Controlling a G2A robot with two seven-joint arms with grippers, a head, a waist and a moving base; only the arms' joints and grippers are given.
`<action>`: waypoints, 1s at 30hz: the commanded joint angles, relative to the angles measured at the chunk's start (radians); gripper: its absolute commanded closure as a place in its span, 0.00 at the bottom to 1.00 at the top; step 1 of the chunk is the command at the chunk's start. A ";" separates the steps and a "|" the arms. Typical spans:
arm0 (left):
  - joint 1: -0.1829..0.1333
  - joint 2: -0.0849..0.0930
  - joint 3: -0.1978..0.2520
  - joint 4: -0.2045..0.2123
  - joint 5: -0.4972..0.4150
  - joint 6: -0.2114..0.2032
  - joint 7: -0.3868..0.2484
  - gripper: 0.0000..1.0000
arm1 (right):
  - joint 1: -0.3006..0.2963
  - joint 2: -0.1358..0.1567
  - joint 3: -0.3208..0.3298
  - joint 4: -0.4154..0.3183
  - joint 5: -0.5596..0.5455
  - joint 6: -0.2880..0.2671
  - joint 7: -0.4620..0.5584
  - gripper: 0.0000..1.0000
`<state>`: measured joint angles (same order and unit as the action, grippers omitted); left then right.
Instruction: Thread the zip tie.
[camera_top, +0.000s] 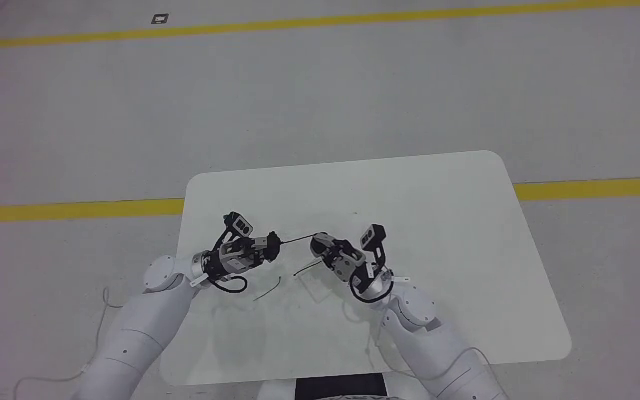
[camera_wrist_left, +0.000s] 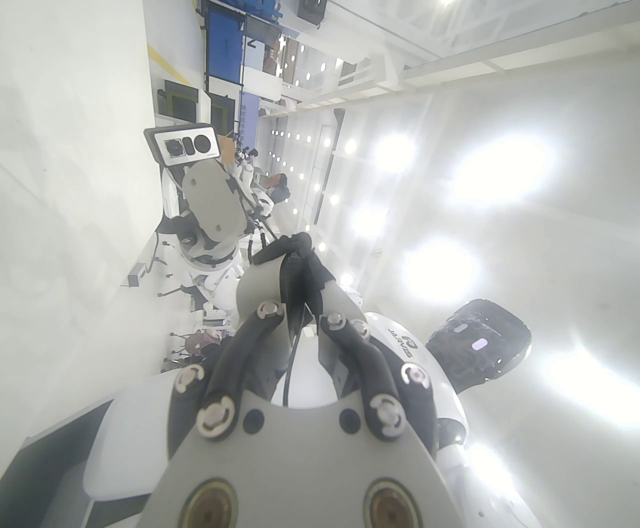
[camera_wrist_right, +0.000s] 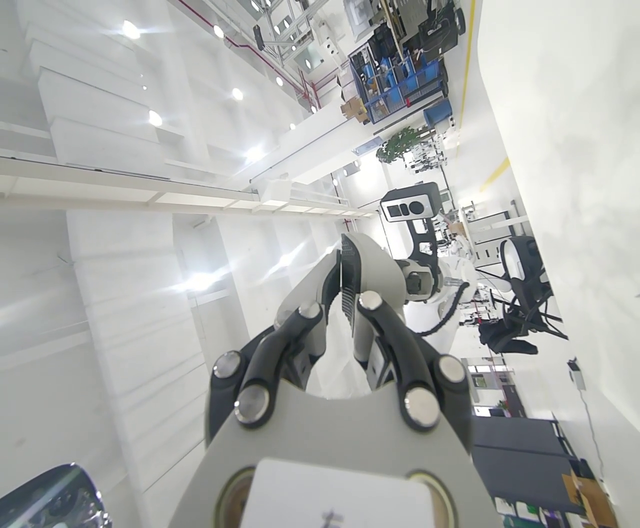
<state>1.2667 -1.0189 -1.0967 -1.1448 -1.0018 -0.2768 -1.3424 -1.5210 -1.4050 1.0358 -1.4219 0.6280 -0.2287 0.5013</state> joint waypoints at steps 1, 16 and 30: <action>0.000 0.000 0.000 0.000 0.000 0.000 0.000 1.00 | 0.000 0.001 0.001 0.001 0.000 0.000 0.000 1.00; 0.000 0.000 0.000 0.000 0.000 0.000 0.000 1.00 | -0.004 0.003 -0.008 -0.010 0.005 0.013 0.015 0.59; 0.000 0.000 0.000 0.000 0.000 0.000 0.000 1.00 | 0.007 0.001 -0.048 -0.006 0.136 0.143 0.138 0.56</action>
<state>1.2667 -1.0189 -1.0967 -1.1448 -1.0018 -0.2768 -1.3424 -1.5145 -1.4032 0.9917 -1.4274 0.7563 -0.0899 0.6339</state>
